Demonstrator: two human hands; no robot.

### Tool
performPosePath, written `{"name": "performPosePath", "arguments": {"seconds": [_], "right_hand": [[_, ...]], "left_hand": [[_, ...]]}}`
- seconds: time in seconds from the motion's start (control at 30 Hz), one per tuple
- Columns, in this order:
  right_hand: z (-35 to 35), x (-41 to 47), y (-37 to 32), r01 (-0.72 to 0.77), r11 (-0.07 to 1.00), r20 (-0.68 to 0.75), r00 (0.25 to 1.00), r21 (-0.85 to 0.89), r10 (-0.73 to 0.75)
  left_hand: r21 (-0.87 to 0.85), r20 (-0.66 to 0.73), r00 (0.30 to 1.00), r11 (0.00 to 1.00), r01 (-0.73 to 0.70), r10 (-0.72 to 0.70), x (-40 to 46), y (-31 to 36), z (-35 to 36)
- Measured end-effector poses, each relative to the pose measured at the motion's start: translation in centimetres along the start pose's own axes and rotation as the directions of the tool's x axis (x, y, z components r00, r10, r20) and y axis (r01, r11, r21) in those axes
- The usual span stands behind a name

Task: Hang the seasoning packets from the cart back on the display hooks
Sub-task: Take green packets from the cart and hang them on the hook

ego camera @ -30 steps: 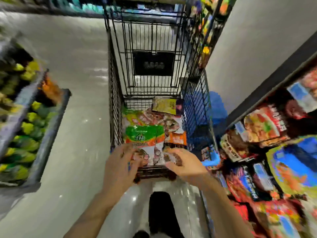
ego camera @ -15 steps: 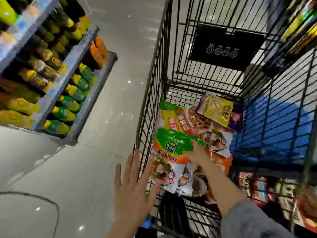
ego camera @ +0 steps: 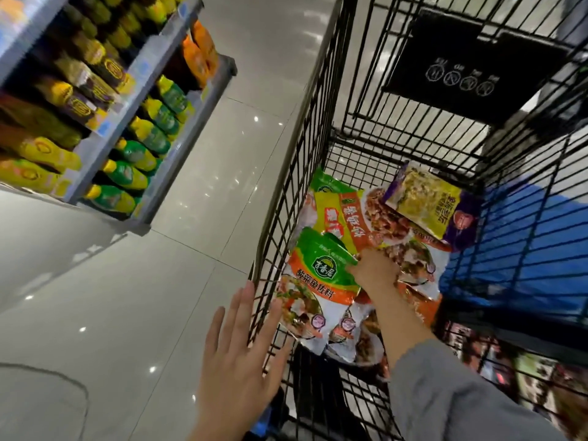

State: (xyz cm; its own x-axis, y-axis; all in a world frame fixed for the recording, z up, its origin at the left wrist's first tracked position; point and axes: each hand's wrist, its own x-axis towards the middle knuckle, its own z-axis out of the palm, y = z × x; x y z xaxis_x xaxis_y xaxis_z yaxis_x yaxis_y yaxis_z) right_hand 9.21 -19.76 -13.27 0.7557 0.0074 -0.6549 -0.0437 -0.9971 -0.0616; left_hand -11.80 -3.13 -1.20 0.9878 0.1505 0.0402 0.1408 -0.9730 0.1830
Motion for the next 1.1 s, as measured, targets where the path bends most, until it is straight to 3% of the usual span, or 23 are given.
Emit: {"name": "performPosePath", "arguments": {"seconds": [0.17,0.27,0.4,0.67,0.93,1.1], "right_hand": [[0.8,0.6,1.3,-0.042,0.971,-0.022,0.999,0.235,0.049],[-0.1,1.6,1.9,-0.024,0.987,0.072,0.997,0.159,0.012],[0.0,1.1,1.4,0.114,0.992,0.003,0.993,0.050,-0.115],[-0.2,-6.9,3.5,0.297,0.936,0.035,0.951,0.191,-0.309],[-0.2,-16.5,3.4,0.570,0.799,0.085,0.801,0.194,-0.592],[-0.7,-18.8,5.3,0.499,0.839,-0.003,0.860,0.218,-0.511]], "left_hand": [[-0.038,-0.020,1.000,0.999,0.015,-0.016,-0.1,0.3,-0.1],[-0.031,0.000,1.000,0.999,0.014,-0.014,-0.2,0.0,0.0],[-0.030,-0.003,1.000,1.000,0.005,-0.005,-0.1,0.1,0.1],[-0.040,-0.036,0.999,0.999,-0.009,0.008,-0.1,0.0,0.0],[-0.038,-0.056,0.997,0.998,-0.054,0.052,-0.1,0.0,0.0],[0.094,0.026,0.977,0.972,-0.215,0.213,0.1,0.3,-0.4]]}}
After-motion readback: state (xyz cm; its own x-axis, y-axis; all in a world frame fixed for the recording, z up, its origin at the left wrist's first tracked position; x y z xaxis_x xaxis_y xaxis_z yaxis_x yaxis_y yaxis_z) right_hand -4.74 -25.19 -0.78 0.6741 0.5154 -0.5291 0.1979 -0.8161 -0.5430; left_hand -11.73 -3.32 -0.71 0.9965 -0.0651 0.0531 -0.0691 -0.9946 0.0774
